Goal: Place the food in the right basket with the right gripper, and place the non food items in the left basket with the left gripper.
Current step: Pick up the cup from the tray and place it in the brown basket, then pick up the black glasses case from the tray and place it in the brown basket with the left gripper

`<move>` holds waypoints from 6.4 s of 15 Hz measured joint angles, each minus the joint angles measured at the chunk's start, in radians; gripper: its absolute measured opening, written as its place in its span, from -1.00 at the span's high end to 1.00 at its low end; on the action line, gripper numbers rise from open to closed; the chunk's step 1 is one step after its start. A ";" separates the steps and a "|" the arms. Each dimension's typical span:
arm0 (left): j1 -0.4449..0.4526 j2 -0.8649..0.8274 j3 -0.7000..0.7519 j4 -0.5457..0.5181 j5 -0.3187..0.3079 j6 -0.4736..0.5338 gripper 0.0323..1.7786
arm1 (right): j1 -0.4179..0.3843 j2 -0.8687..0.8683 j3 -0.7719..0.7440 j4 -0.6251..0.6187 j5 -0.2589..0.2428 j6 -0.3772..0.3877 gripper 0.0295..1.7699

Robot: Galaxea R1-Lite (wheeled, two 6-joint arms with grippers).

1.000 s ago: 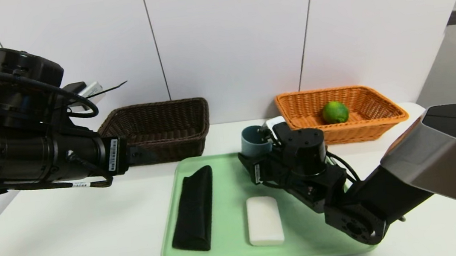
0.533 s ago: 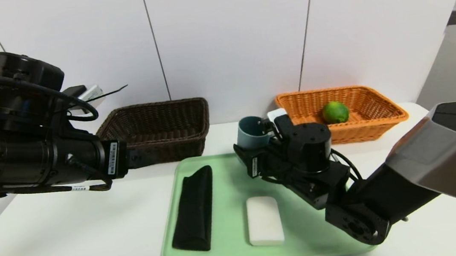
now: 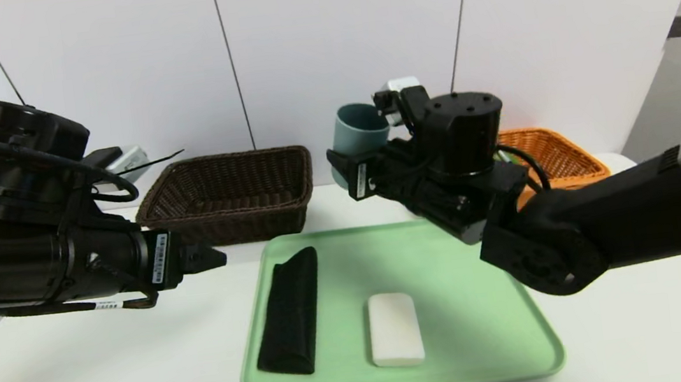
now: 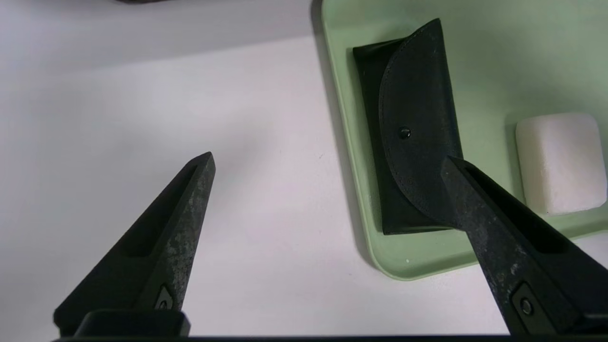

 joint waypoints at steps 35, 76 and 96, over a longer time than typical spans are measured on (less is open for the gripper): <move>-0.049 -0.033 0.097 -0.004 0.049 0.000 -0.90 | 0.047 0.536 -0.739 0.243 0.128 0.013 -0.56; -0.310 0.279 -0.625 0.637 0.140 -0.280 -0.90 | -0.146 -0.627 -0.133 1.677 -0.095 0.156 -0.91; -0.321 0.648 -0.814 0.777 0.069 -0.421 -0.90 | -0.160 -0.590 -0.112 1.667 -0.103 0.153 -0.91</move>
